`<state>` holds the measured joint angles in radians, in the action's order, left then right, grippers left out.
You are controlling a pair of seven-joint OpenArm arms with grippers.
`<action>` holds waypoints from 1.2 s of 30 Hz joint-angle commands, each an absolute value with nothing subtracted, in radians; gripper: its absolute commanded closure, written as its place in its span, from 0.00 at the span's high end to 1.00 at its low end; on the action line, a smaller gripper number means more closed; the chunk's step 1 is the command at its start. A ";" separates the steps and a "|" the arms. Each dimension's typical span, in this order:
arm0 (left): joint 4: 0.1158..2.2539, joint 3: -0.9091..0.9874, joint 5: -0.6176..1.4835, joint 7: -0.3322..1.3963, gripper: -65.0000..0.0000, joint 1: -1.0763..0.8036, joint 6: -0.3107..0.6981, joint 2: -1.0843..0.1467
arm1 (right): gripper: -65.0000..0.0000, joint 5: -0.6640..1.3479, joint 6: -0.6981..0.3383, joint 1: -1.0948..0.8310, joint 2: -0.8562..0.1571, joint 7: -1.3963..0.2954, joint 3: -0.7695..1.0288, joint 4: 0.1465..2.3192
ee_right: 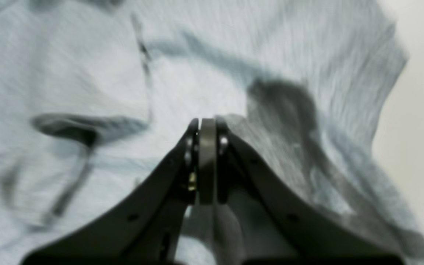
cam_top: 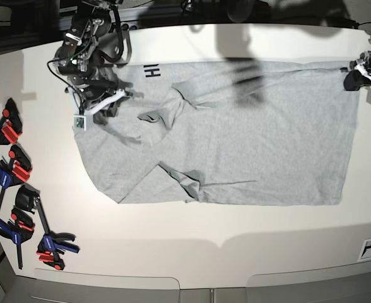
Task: Fold the T-shirt properly
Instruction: 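Fold the pinched side edge inward with the right gripper, then release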
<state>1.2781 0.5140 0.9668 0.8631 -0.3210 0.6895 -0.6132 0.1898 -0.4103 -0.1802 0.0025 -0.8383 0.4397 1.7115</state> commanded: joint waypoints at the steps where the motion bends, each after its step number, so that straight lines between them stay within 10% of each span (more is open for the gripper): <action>1: 1.291 0.523 0.966 0.846 0.00 -0.318 0.698 -0.640 | 0.00 0.191 -0.406 -0.177 -0.006 -0.818 0.443 1.714; 36: 1.290 0.680 0.911 0.884 0.00 -0.618 0.620 -0.593 | 0.00 0.243 -0.396 -0.549 -0.014 -0.893 0.466 1.870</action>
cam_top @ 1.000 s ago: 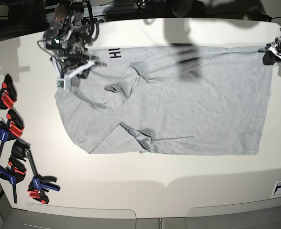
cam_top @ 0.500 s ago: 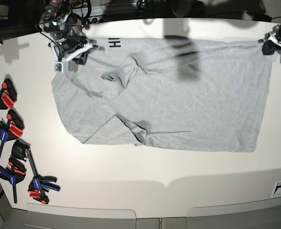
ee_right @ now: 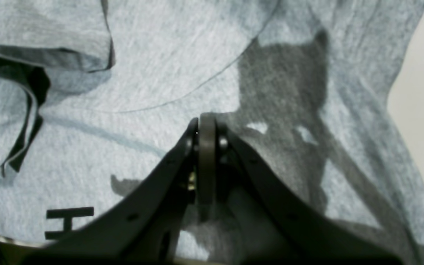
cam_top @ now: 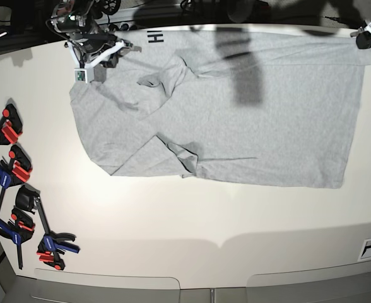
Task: Fold the T-shirt properly
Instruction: 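Fold the pinched side edge inward with the right gripper, then release, then grasp the two hem corners, right gripper and left gripper each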
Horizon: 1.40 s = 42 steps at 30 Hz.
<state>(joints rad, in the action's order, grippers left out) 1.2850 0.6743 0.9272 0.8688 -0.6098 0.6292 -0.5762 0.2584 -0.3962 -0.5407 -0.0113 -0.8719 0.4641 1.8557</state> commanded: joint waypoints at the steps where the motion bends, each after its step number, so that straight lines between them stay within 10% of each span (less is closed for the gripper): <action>1: 1.290 0.680 0.912 0.889 0.00 -0.618 0.620 -0.592 | 0.00 0.243 -0.396 -0.549 -0.014 -0.907 0.466 1.870; 13: 1.460 0.727 1.004 0.889 0.04 -0.607 0.625 -0.591 | 0.00 0.268 -0.396 -0.457 -0.014 -0.860 0.466 2.009; 19: 1.587 0.741 0.971 0.888 0.23 -0.606 0.624 -0.597 | 0.37 0.262 -0.396 -0.304 -0.017 -0.835 0.466 2.048; 24: 1.592 0.741 0.958 0.889 0.23 -0.607 0.624 -0.596 | 0.42 0.116 -0.387 -0.159 -0.096 -0.764 0.466 1.986; 42: 1.592 0.741 0.944 0.888 0.30 -0.607 0.624 -0.596 | 0.51 0.337 -0.612 0.480 -0.410 -0.810 0.464 0.697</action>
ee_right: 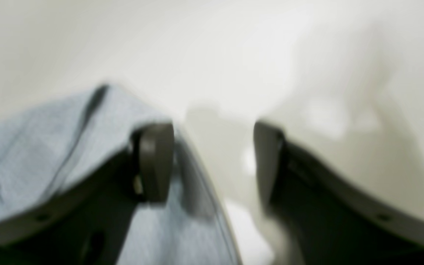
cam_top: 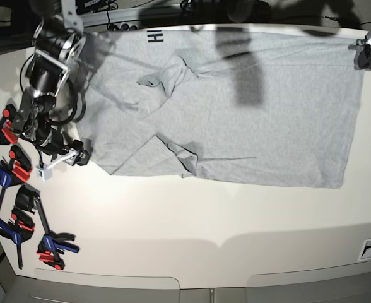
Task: Fold the T-shirt properly
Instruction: 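Grasp the two hem corners, right gripper and left gripper each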
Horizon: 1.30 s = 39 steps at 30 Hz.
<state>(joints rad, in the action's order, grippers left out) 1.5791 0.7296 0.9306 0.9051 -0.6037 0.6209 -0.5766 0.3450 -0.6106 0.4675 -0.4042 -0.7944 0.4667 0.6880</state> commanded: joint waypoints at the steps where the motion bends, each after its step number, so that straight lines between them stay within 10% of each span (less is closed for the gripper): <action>1: 1.592 0.741 0.944 0.888 0.30 -0.607 0.624 -0.596 | 0.51 0.358 -0.628 0.485 -0.410 -0.825 0.464 0.665; 12: 1.592 0.741 0.944 0.877 0.30 -0.606 0.624 -0.596 | 0.48 0.430 -0.679 0.479 -0.379 -0.912 0.464 0.642; 17: 1.592 0.741 0.943 0.854 0.32 -0.574 0.601 -0.596 | 0.00 0.424 -0.677 0.479 -0.379 -0.905 0.464 0.642; 25: 1.463 0.708 0.853 0.789 0.36 -0.294 0.567 -0.609 | 0.00 0.423 -0.677 0.479 -0.379 -0.905 0.464 0.642; 39: 0.480 0.170 0.710 0.649 0.45 0.607 0.567 -0.686 | 0.00 0.424 -0.677 0.479 -0.379 -0.896 0.464 0.642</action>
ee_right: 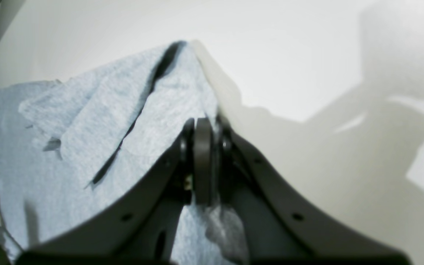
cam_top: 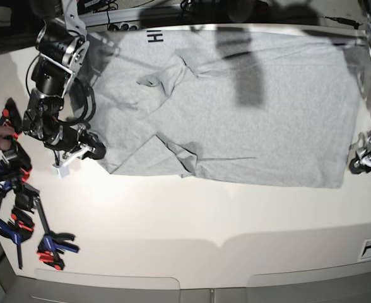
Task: Fold the T-shirt properly
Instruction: 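Grasp the two hem corners, right gripper and left gripper each, then lift the hem with both grippers and fold it toward the collar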
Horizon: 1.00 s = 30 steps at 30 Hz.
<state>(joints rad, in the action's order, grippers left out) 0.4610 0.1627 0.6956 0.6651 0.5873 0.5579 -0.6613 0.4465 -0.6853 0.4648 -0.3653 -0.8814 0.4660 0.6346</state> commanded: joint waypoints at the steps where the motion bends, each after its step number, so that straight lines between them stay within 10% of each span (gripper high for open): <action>1: 0.432 0.146 0.700 0.636 0.45 0.643 0.567 -0.683 | 0.00 0.424 -0.677 0.479 -0.379 -0.896 0.464 0.642; 25: 0.243 0.051 0.628 0.533 0.45 0.718 0.534 -0.561 | 0.00 0.453 -0.677 0.479 -0.379 -0.899 0.464 0.642; 30: 0.243 0.051 0.629 0.522 0.31 0.718 0.534 -0.575 | 0.00 0.453 -0.677 0.479 -0.379 -0.899 0.464 0.642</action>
